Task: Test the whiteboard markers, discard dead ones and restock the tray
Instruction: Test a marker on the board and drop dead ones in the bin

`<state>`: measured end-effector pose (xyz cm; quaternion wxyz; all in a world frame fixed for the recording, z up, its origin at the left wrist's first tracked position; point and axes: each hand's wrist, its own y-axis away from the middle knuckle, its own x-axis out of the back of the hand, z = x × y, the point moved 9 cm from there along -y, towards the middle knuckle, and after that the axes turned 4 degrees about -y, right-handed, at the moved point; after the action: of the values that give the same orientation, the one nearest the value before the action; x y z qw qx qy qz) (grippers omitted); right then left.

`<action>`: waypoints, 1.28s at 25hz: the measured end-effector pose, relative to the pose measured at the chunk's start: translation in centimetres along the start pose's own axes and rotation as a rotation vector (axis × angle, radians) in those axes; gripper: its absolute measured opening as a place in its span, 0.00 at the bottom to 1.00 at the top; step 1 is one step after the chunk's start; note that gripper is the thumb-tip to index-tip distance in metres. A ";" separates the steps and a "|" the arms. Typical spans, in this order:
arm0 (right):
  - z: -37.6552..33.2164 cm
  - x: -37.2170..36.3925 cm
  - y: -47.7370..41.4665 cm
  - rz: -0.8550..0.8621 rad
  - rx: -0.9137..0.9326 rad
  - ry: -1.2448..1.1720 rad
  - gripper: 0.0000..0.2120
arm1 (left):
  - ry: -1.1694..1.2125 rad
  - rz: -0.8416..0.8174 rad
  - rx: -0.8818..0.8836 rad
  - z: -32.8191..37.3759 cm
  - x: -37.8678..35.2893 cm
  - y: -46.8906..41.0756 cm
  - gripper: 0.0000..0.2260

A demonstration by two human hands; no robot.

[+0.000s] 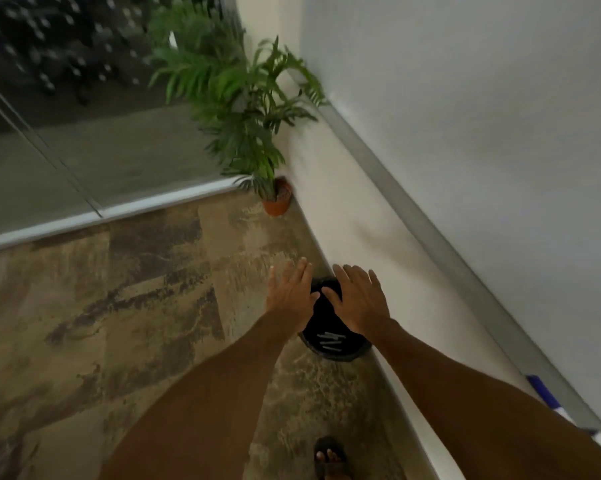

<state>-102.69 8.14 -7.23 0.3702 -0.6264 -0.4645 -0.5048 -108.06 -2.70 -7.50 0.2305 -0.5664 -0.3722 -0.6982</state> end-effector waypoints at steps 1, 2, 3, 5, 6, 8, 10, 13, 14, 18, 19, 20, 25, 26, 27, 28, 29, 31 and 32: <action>-0.4 1.9 1.1 0.014 -0.022 -0.005 0.29 | -0.002 0.026 -0.016 0.4 1.6 1.2 0.27; -0.6 3.6 2.0 0.029 -0.047 -0.012 0.30 | -0.007 0.052 -0.029 0.8 3.0 2.4 0.27; -0.8 5.2 3.2 0.045 -0.069 -0.015 0.30 | -0.011 0.077 -0.043 1.2 4.4 3.6 0.27; -1.2 8.2 5.8 0.071 -0.103 -0.009 0.31 | -0.016 0.109 -0.077 2.0 6.8 6.1 0.27; -1.4 9.4 7.1 0.074 -0.119 -0.007 0.31 | -0.022 0.126 -0.098 2.5 7.9 7.2 0.27; -1.4 11.5 9.6 0.082 -0.162 0.009 0.31 | -0.038 0.176 -0.140 3.7 10.2 9.4 0.27; -1.3 13.4 12.4 0.103 -0.215 0.029 0.32 | -0.067 0.208 -0.194 5.2 11.9 11.4 0.28; -0.8 15.6 16.3 0.128 -0.288 0.048 0.36 | -0.124 0.236 -0.274 7.8 13.0 13.9 0.30; -0.6 16.2 17.5 0.135 -0.311 0.054 0.39 | -0.142 0.245 -0.301 8.8 13.1 14.6 0.30; 2.0 18.0 23.0 0.161 -0.411 0.077 0.39 | -0.193 0.270 -0.427 14.3 13.1 17.7 0.30; 2.6 18.6 24.4 0.179 -0.432 0.090 0.37 | -0.194 0.274 -0.455 15.7 13.1 18.4 0.30; 3.5 19.2 26.1 0.197 -0.455 0.099 0.34 | -0.192 0.280 -0.487 17.3 13.0 19.2 0.30; 8.2 20.2 34.4 0.205 -0.609 0.068 0.36 | -0.220 0.288 -0.632 25.1 11.6 23.1 0.32; 8.9 20.4 36.1 0.207 -0.631 0.064 0.39 | -0.227 0.279 -0.656 26.6 10.9 24.0 0.32; 9.7 20.5 37.9 0.202 -0.653 0.060 0.43 | -0.230 0.271 -0.680 28.2 10.3 25.0 0.32; 10.5 20.5 39.9 0.201 -0.677 0.056 0.44 | -0.227 0.266 -0.706 29.9 9.6 26.1 0.32; 11.2 20.6 42.0 0.207 -0.699 0.056 0.40 | -0.220 0.256 -0.732 31.6 8.9 27.2 0.32; 12.8 20.6 46.7 0.218 -0.745 0.051 0.33 | -0.216 0.230 -0.794 35.3 7.0 30.0 0.31; 13.6 20.5 48.8 0.213 -0.770 0.049 0.32 | -0.220 0.224 -0.824 37.0 6.1 31.4 0.31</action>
<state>-50.92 10.77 10.05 0.1695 -0.7519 -0.1649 -0.6154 -63.35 7.40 9.49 0.0188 -0.7189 -0.0212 -0.6946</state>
